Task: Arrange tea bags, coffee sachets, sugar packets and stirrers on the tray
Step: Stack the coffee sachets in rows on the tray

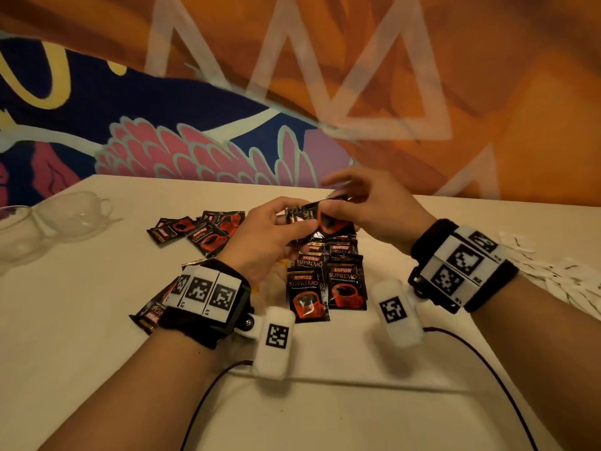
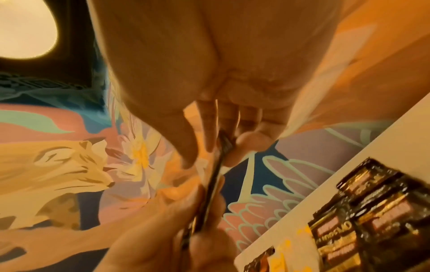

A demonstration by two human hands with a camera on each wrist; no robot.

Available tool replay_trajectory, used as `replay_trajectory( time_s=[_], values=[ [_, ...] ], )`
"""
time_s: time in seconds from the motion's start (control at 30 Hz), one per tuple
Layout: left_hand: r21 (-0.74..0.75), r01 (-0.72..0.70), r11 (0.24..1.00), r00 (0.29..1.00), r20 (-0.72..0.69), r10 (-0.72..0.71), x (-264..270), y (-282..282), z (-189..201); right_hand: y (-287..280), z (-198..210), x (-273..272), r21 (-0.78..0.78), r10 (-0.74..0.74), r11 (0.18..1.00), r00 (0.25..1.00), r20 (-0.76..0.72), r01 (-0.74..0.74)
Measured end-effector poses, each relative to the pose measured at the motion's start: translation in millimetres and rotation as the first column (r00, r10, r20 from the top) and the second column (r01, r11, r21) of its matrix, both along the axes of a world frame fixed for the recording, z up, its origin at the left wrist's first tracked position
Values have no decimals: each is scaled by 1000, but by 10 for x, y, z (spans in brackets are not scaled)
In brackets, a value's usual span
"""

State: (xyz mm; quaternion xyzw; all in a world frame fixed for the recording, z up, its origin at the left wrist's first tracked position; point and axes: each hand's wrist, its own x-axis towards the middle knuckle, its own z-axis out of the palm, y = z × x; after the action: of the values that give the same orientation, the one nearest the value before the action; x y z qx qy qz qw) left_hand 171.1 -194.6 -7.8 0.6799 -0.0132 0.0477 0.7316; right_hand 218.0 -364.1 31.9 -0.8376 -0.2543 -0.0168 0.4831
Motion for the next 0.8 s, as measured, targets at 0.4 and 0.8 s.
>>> replay_trajectory(
  time_s=[0.4,0.8],
  values=[
    [-165,-87,982,996,13,91,20,54,41,64,-90,-140,132,-45,988,973,-225,77],
    [-358,-381,852,923,-106,369,43,243,145,-5,-448,-362,-211,-44,971,778,-627,-115]
  ],
)
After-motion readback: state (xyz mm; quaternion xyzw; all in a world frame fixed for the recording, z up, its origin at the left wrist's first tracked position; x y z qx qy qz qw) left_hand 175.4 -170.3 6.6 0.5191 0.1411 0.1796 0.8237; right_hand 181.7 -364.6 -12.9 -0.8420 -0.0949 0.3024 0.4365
